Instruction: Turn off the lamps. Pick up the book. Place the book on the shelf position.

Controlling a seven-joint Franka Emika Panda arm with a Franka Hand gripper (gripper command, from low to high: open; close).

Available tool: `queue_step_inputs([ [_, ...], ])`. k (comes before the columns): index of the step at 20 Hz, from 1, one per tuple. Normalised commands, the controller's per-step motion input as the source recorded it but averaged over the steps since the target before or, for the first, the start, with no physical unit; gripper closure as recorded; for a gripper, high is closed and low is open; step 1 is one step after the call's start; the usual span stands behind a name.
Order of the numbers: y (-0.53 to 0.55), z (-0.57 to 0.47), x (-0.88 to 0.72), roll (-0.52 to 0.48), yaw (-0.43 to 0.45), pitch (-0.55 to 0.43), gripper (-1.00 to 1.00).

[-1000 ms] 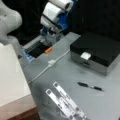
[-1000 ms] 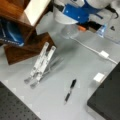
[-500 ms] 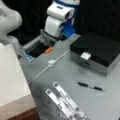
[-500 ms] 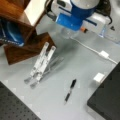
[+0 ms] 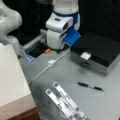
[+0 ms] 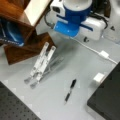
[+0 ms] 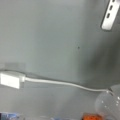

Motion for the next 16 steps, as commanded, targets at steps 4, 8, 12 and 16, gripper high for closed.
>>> queue_step_inputs([
  [4, 0.08, -0.2, -0.1, 0.132, -0.136, -0.229, -1.0],
  [8, 0.15, -0.2, -0.07, 0.09, -0.143, -0.19, -1.0],
  [12, 0.15, -0.21, -0.05, 0.084, -0.081, -0.176, -1.0],
  [16, 0.06, -0.16, -0.04, 0.073, -0.036, -0.153, -1.0],
])
